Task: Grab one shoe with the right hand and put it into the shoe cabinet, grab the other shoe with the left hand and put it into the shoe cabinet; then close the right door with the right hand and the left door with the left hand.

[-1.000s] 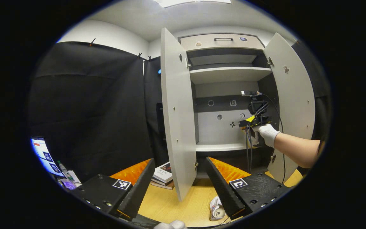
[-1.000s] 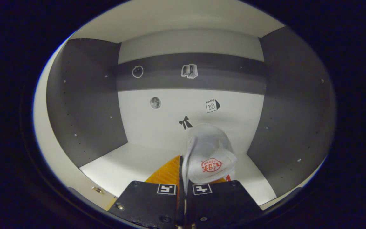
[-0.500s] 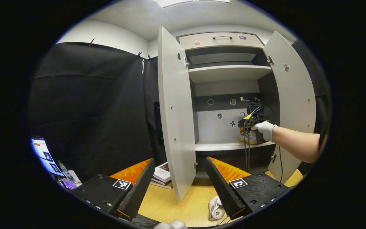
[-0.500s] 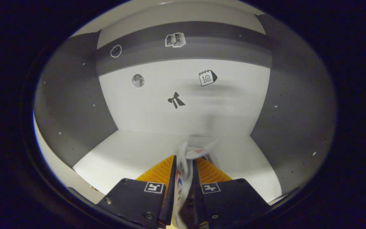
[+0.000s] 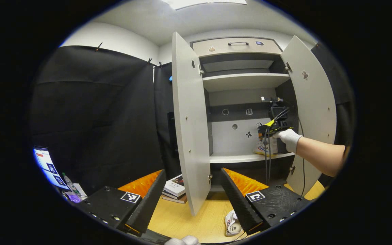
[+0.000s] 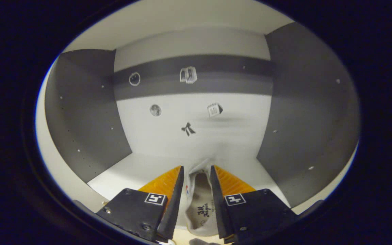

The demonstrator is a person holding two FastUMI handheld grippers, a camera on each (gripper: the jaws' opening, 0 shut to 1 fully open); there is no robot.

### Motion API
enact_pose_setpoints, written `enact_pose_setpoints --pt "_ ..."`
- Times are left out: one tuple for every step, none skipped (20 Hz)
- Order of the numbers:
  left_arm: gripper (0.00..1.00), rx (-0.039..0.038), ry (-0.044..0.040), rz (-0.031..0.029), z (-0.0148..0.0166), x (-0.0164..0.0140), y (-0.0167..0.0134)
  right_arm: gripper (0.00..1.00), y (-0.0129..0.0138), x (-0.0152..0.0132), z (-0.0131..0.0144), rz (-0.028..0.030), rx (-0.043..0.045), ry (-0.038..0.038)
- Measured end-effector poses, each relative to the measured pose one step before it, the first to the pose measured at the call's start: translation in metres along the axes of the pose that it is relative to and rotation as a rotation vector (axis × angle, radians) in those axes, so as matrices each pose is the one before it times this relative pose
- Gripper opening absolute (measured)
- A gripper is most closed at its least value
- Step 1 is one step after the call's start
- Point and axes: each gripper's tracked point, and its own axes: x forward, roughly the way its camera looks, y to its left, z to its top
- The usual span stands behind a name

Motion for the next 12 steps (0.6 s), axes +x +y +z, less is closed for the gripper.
enact_pose_setpoints --pt "0.96 -0.00094 -0.00011 -0.00507 -0.00025 -0.00093 -0.00026 0.49 0.00036 -0.01823 0.00784 -0.00017 -0.00904 -0.04450" --pt "0.96 -0.00269 -0.00230 -0.00756 -0.00041 -0.00026 -0.00118 0.66 0.00347 -0.02121 0.00863 0.01469 -0.00281 -0.04357" --pt "0.96 -0.00353 -0.00083 -0.00885 -0.00015 0.00006 -0.00153 0.83 0.00253 -0.02049 0.01013 0.00996 -0.00067 -0.03439" --pt "0.96 -0.00405 -0.00201 -0.01234 -0.00016 -0.00058 -0.00223 1.00 0.00074 -0.02157 0.00679 0.00566 0.00262 -0.03466" --pt "0.96 -0.00288 0.00163 -0.01176 -0.00084 0.00036 -0.00164 1.00 0.00427 -0.02072 0.00590 0.01149 0.00490 -0.02903" --pt "0.96 -0.00126 -0.00372 -0.01440 0.00019 -0.00033 -0.00175 1.00 0.00100 -0.02121 0.00441 0.00885 -0.00416 -0.01815" --pt "0.96 -0.00025 -0.00098 -0.01290 -0.00057 0.00122 -0.00144 0.97 -0.00005 -0.02320 0.00541 0.00714 -0.00456 -0.02782" --pt "1.00 -0.00162 0.00254 -0.01567 -0.00093 -0.00010 -0.00203 1.00 -0.00197 -0.02059 0.00556 0.00002 -0.01205 -0.03483" --pt "0.96 -0.00113 -0.00006 -0.01602 -0.00081 -0.00011 -0.00244 0.97 -0.00250 -0.02221 0.00406 -0.00535 -0.00541 -0.02097" --pt "0.96 -0.00152 0.00219 -0.01738 -0.00107 -0.00046 -0.00318 0.97 -0.00244 -0.01981 -0.00160 -0.00228 0.00826 -0.01253" --pt "0.96 -0.00245 0.00040 -0.01759 -0.00094 -0.00008 -0.00267 0.97 -0.00339 -0.02018 -0.00250 0.00127 0.00876 0.00168" --pt "0.96 -0.00586 0.00220 -0.02015 -0.00022 0.00028 -0.00335 0.97 -0.00309 -0.01870 -0.00302 0.00264 0.00823 -0.00066"
